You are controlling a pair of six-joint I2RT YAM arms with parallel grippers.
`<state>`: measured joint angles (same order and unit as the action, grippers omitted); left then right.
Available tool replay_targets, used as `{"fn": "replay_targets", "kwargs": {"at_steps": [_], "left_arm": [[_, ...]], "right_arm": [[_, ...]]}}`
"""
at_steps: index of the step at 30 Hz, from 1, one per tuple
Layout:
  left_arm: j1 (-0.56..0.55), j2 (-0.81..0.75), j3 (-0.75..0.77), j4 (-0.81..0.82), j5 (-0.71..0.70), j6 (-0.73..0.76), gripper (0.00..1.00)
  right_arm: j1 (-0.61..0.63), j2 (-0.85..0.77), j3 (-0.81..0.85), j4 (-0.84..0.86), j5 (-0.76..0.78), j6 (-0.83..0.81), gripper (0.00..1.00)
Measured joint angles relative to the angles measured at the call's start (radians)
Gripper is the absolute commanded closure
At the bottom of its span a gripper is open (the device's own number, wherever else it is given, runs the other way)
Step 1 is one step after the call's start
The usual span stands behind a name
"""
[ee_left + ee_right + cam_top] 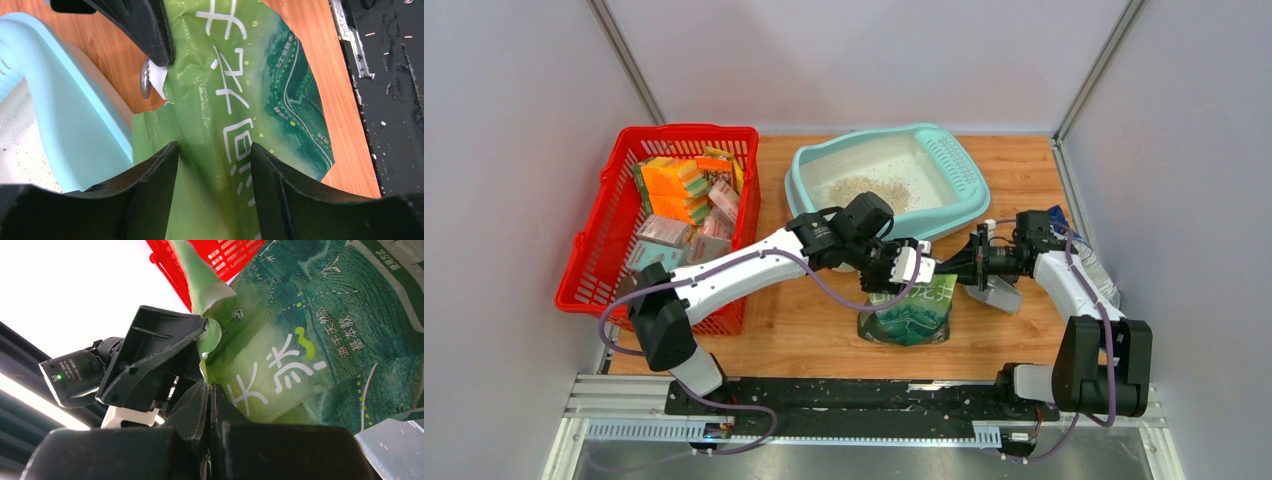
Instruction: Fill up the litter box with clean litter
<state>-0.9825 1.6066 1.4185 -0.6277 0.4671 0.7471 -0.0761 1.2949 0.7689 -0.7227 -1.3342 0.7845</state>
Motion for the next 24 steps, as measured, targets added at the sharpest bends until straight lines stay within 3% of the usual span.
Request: {"fn": "replay_targets", "kwargs": {"at_steps": [12,18,19,22,24], "left_arm": [[-0.004,0.001,0.000,-0.035,0.027,-0.013,0.56],[-0.004,0.004,0.000,-0.040,0.051,-0.034,0.81],[-0.004,0.005,0.000,-0.038,0.053,-0.039,0.88],[-0.003,0.010,0.000,-0.044,0.065,-0.054,0.98],[-0.002,0.011,0.000,-0.051,0.079,-0.067,1.00]], "right_arm": [[0.000,0.000,-0.002,-0.001,-0.001,0.004,1.00],[0.000,0.000,-0.003,-0.022,0.003,0.000,0.99],[0.000,0.000,-0.003,-0.024,0.003,-0.002,0.83],[-0.008,0.000,-0.003,-0.033,0.009,-0.010,0.66],[-0.048,0.000,0.005,-0.035,0.019,-0.021,0.55]]}}
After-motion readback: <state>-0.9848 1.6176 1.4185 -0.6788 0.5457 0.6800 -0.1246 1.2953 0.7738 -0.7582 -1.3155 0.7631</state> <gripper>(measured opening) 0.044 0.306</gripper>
